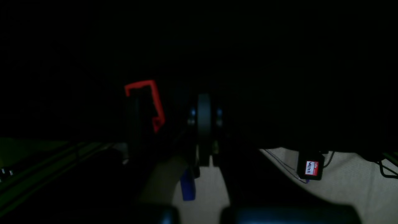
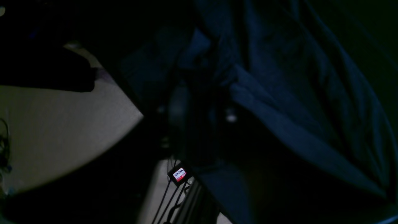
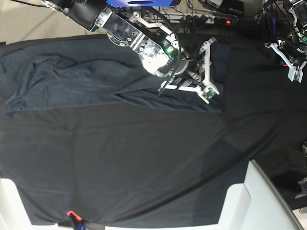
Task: Fold the T-shirt properly
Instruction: 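Lay the folded fabric down and open the right gripper, then grasp the folded shirt's collar edge with both grippers and pull it taut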
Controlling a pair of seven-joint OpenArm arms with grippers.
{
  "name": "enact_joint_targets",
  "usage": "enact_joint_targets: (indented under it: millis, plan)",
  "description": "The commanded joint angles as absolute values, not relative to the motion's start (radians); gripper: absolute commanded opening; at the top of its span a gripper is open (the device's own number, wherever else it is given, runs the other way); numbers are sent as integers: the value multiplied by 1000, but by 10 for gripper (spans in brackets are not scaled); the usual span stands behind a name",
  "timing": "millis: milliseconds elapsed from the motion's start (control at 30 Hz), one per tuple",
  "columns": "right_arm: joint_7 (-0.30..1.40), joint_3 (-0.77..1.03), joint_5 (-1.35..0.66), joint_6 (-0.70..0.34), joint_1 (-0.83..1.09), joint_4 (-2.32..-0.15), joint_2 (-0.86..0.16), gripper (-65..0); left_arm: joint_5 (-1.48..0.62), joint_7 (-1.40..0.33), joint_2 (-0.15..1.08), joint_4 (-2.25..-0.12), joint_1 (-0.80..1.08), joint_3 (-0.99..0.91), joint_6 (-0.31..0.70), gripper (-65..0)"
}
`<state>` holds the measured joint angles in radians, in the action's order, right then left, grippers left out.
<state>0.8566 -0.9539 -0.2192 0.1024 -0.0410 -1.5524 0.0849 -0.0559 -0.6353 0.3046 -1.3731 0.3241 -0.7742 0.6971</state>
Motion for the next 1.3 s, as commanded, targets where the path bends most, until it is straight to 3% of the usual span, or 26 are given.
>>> enact_joint_targets:
  millis: [0, 133, 200, 300, 333, 533, 567, 600, 900, 1233, 1267]
  plan:
    - [840, -954, -220, 104, -58, -1577, 99, -381, -62, -621, 323, -1385, 323, -780, 698, -650]
    - [840, -954, -220, 99, -59, -1581, 99, -137, -64, -622, 323, -1385, 314, -773, 698, -650]
    - [840, -952, -220, 102, -59, -1612, 91, -89, -64, -627, 323, -1385, 298, -736, 698, -650]
    - [835, -921, -217, 107, -51, -1693, 31, -89, -76, -630, 320, -1399, 294, -685, 698, -650]
    - [832, -905, -220, 107, -39, -1713, 10, -89, -104, -631, 320, -1405, 295, -673, 698, -591]
    - [809, -705, -220, 104, 96, -1755, -102, -89, -499, -631, 357, -1403, 361, -558, 698, -86]
    - [792, -687, -220, 102, 114, -1755, -117, -89, -550, -631, 367, -1399, 369, -524, 698, -20]
    - [774, -671, -220, 101, 134, -1755, -134, -87, -588, -630, 378, -1389, 369, -492, 698, 0]
    - [719, -665, -220, 101, 222, -1753, -196, -87, -618, -625, 351, -1176, 225, -363, 698, 0]
    - [723, -671, -220, 102, 229, -1751, -196, -87, -618, -622, 263, -1164, 219, -245, 698, 0]
    - [722, -671, -220, 102, 239, -1751, -196, -87, -618, -622, 255, -1162, 219, -245, 698, -28]
